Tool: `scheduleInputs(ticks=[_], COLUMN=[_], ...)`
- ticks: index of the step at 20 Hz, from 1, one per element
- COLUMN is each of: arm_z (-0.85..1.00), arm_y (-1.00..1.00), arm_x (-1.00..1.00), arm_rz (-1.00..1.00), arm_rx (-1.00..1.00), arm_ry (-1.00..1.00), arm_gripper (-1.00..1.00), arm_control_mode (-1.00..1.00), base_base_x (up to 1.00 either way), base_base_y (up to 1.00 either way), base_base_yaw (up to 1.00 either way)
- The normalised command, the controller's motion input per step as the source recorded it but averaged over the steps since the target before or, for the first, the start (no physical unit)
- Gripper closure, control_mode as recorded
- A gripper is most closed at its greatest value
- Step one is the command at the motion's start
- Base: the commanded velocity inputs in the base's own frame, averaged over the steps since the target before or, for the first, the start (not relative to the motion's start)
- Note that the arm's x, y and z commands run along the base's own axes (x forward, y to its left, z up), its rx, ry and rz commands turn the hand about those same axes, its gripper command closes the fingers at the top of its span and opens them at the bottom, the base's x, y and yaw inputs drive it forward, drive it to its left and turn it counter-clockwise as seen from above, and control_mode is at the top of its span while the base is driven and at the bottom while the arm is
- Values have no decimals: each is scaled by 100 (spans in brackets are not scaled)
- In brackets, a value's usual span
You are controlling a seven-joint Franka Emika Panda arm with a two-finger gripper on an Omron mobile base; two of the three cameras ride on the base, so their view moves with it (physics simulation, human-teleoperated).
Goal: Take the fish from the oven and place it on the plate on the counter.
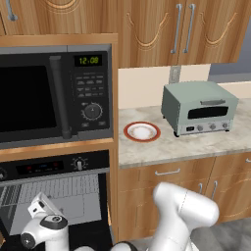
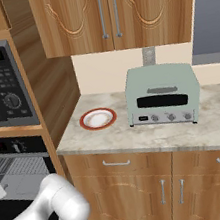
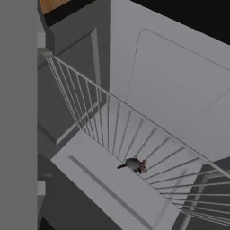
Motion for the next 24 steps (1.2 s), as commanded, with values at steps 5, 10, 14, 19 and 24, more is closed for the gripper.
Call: scheduleInputs(ticks=[5, 10, 14, 19, 24], arm_z=[-38, -17, -8, -18, -43], arm_y=[0, 5, 1, 0, 0], arm_x=[1, 1, 16, 52, 64], arm_rz=[3, 0, 2, 4, 2], arm_rx=[5, 17, 28, 23, 13], arm_ry=[-5, -15, -5, 0, 7], arm_gripper=[-100, -100, -100, -100, -100], arm_control_mode=[-100, -100, -100, -100, -100], base_base_x=[0, 0, 0, 0, 0], base_base_y=[0, 0, 0, 0, 0], base_base_yaw=[0, 0, 0, 0, 0])
